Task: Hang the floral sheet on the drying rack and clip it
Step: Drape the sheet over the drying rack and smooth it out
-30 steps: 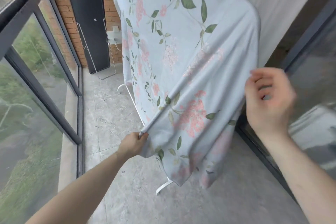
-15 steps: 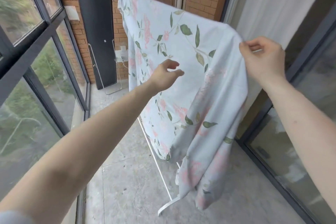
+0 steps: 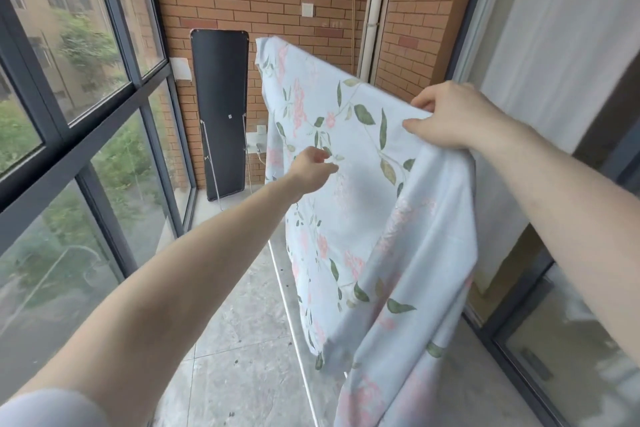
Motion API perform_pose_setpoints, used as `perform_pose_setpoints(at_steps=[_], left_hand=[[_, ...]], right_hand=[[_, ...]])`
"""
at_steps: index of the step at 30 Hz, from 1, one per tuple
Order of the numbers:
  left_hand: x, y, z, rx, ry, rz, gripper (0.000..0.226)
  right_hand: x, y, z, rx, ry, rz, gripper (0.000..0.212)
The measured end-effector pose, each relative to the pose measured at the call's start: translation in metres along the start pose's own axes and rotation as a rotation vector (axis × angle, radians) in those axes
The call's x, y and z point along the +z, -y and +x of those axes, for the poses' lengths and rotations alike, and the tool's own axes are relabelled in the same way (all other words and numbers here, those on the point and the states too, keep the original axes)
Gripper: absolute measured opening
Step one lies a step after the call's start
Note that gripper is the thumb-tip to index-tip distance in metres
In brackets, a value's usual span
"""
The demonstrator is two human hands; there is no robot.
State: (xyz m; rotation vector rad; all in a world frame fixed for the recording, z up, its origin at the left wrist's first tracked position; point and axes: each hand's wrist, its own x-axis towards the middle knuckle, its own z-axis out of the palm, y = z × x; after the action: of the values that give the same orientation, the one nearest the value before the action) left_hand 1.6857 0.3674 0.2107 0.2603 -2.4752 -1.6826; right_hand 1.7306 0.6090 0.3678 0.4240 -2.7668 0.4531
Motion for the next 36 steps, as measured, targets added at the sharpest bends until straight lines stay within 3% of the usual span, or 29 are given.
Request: perform_pose_setpoints(at_steps=[8, 10, 15, 21, 27, 36], left_hand=[[-0.039, 0.033, 0.080, -0.049, -0.011, 0.003, 0.047], [-0.047, 0.049, 0.100, -0.066, 0.027, 0.008, 0.048], [-0.085, 0.095, 0.151, -0.110, 0.094, 0.060, 0.051], [-0.125, 0.130, 0.203, -0.165, 0.120, -0.013, 0.045], [-0.151, 0.127, 0.261, -0.134, 0.097, -0.051, 0.045], [-0.202, 0.100, 0.395, -0.067, -0.013, -0.079, 0.046]], right_hand=[[0.055, 0.066, 0.109, -0.038, 0.086, -0.385, 0.053], [0.077, 0.078, 0.133, -0.031, 0.097, -0.419, 0.062], [0.125, 0.099, 0.179, 0.008, 0.081, -0.506, 0.052], [0.157, 0.113, 0.213, 0.041, 0.036, -0.579, 0.063], [0.174, 0.131, 0.260, 0.058, 0.055, -0.552, 0.063], [0.211, 0.167, 0.398, -0.005, 0.084, -0.417, 0.067]])
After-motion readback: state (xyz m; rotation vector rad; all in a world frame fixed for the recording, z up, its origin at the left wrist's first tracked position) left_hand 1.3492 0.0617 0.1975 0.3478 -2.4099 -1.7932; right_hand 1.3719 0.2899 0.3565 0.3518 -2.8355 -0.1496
